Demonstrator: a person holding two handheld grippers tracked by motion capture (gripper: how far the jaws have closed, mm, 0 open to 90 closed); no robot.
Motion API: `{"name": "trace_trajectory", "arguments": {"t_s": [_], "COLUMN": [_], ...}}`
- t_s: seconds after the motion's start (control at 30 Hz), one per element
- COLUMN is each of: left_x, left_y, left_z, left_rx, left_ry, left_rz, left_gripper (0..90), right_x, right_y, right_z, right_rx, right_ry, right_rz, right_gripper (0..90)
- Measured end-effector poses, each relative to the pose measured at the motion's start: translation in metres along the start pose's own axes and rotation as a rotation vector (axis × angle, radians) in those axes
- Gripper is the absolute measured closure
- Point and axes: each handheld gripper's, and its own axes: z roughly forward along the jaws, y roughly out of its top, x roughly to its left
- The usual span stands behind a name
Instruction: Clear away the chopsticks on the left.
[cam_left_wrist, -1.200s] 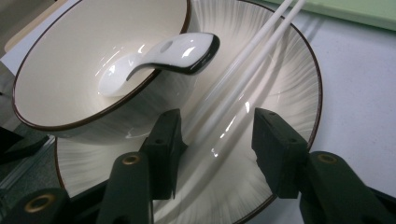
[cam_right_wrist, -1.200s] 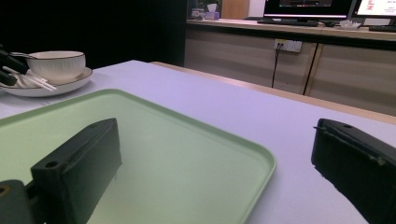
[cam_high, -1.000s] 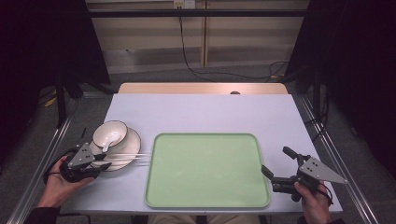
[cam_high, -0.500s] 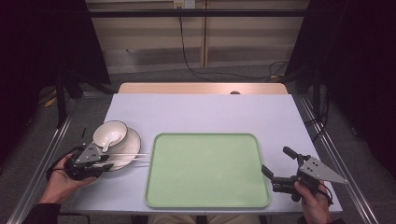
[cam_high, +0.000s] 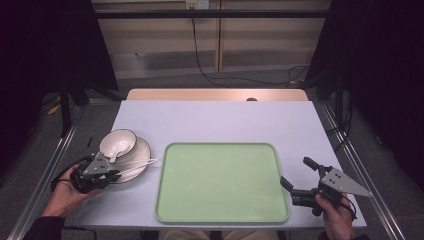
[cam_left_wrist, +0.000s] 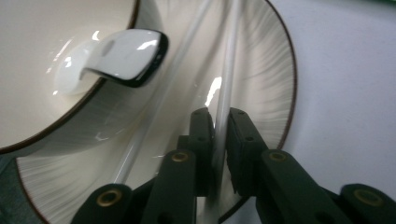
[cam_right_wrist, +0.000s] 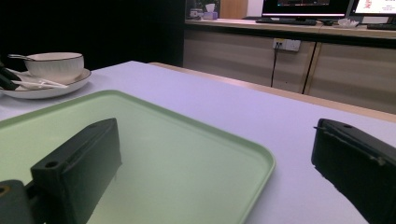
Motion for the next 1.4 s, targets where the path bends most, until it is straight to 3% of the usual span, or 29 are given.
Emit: {"name": "trace_trajectory", "arguments": {"t_s": [0.13, 0.33, 0.53, 0.57, 0.7, 0.77, 0.8, 1.03, 1.3, 1.33, 1.4], "left_x": [-0.001, 0.0, 0.0, 0.0, 0.0, -0.001, 0.0, -0.001, -0.004, -0.004, -0.005], "left_y": [0.001, 0.0, -0.002, -0.003, -0.003, -0.003, -0.002, 0.001, 0.003, 0.003, 0.004], "left_z": [0.0, 0.0, -0.001, -0.002, -0.002, -0.002, -0.004, -0.009, -0.016, -0.017, -0.018], "left_rx": [-0.003, -0.009, -0.024, -0.029, -0.037, -0.048, -0.04, -0.085, -0.121, -0.125, -0.128], "left_ry": [-0.024, -0.025, -0.03, -0.014, -0.035, -0.024, -0.043, -0.019, -0.025, -0.048, -0.05], "left_rz": [0.01, 0.012, -0.026, -0.029, -0.044, -0.056, -0.061, -0.116, -0.166, -0.169, -0.179], "left_gripper": [83.6, 84.9, 85.1, 85.1, 85.1, 85.2, 85.2, 85.2, 85.2, 85.2, 85.2], "right_x": [0.0, 0.0, 0.0, 0.0, -0.001, -0.001, -0.001, 0.0, -0.001, -0.001, -0.001], "right_y": [0.0, 0.0, 0.0, 0.0, 0.0, 0.0, 0.0, 0.0, 0.0, 0.0, 0.0], "right_z": [0.0, 0.0, 0.0, 0.0, 0.0, 0.0, 0.0, 0.0, 0.0, 0.0, 0.0], "right_rx": [-0.001, -0.001, -0.002, -0.002, -0.003, -0.001, -0.004, -0.003, -0.002, -0.001, -0.001], "right_ry": [-0.002, -0.004, 0.001, 0.002, -0.002, 0.002, 0.0, 0.0, 0.003, 0.002, 0.001], "right_rz": [0.001, 0.0, -0.002, -0.002, -0.003, -0.002, -0.003, 0.0, -0.001, -0.001, -0.002], "right_gripper": [0.9, 0.9, 0.8, 0.8, 0.7, 0.7, 0.7, 0.7, 0.7, 0.7, 0.7]}}
